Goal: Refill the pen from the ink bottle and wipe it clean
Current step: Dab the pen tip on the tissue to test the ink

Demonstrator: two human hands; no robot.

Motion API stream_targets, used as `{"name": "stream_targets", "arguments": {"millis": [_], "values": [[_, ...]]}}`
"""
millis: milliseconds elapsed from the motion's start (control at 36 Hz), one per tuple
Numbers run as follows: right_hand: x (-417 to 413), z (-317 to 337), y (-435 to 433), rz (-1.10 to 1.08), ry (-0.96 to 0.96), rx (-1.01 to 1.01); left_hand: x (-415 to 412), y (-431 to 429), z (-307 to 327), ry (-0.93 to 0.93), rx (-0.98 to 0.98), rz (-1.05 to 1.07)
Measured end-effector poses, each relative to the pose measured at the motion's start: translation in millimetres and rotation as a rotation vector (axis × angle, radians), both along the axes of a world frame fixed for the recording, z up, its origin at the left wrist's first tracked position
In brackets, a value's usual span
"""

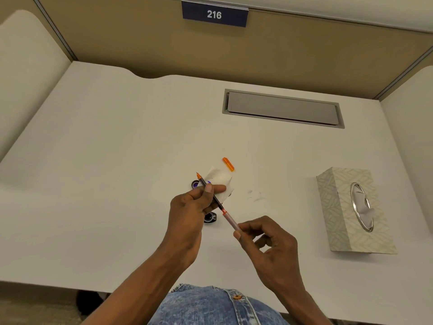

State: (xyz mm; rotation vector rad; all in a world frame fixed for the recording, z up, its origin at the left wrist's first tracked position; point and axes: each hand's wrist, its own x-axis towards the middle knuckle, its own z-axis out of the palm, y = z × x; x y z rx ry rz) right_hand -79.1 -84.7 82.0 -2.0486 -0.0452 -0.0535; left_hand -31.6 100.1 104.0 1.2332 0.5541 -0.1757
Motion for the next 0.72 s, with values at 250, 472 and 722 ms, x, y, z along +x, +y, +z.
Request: {"name": "stream_targets", "arguments": {"millis": [250, 472, 722], "values": [[1, 2, 5, -0.042, -0.093, -0.05, 0, -4, 0, 0.053, 0.01, -0.043], [1, 3, 12, -0.084, -0.095, -0.061, -9, -12, 2, 0.054, 0.096, -0.136], [1, 16, 21, -0.217, 0.192, 0.26, -14, -13, 6, -0.075, 0.199, -0.179]]}}
